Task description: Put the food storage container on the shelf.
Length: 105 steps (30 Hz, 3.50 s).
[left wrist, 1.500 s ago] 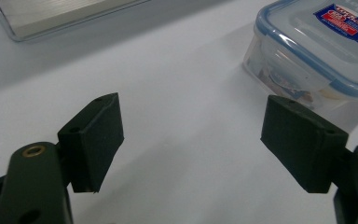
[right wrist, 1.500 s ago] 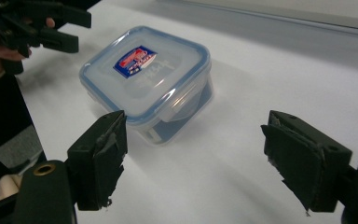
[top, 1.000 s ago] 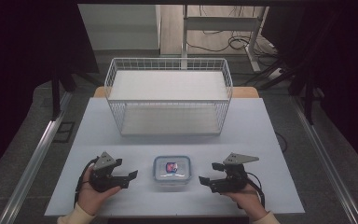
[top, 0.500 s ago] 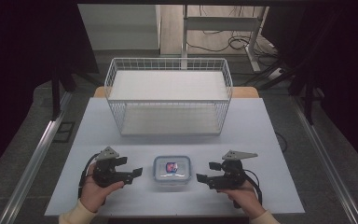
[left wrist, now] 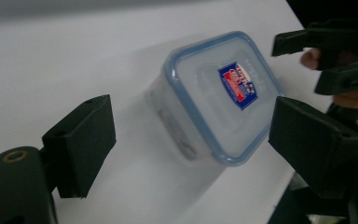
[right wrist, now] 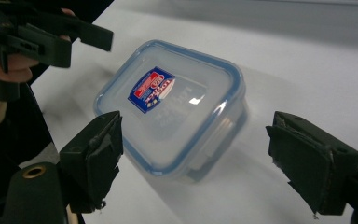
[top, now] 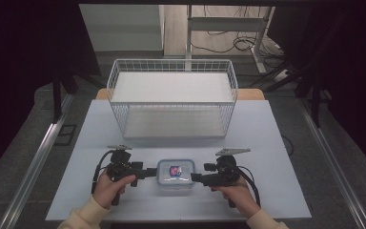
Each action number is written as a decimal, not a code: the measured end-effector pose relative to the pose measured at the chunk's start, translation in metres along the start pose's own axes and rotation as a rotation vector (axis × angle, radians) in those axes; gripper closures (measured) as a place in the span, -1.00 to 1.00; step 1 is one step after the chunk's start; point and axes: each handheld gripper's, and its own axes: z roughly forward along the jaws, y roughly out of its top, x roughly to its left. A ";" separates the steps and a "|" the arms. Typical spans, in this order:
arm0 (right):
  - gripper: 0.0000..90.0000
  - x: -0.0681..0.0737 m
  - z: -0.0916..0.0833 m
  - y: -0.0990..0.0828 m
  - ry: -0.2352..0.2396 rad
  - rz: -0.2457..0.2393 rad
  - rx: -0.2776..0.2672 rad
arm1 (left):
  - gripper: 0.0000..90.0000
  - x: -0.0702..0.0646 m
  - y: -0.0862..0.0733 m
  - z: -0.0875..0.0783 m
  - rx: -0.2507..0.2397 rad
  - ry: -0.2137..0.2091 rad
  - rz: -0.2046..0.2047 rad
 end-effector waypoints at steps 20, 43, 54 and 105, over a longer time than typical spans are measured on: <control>-0.53 -0.003 0.023 0.000 0.032 0.088 0.021 | -0.56 0.010 -0.008 0.032 0.064 -0.097 -0.127; -0.42 -0.007 0.034 -0.006 0.064 0.238 0.078 | -0.27 0.016 -0.015 0.040 0.084 -0.180 -0.185; -0.08 -0.012 0.027 -0.007 0.080 0.307 0.079 | -0.02 0.015 -0.015 0.034 0.059 -0.168 -0.192; 0.15 -0.008 0.010 0.011 0.101 0.284 0.014 | 0.12 -0.001 0.003 0.016 -0.007 -0.130 -0.133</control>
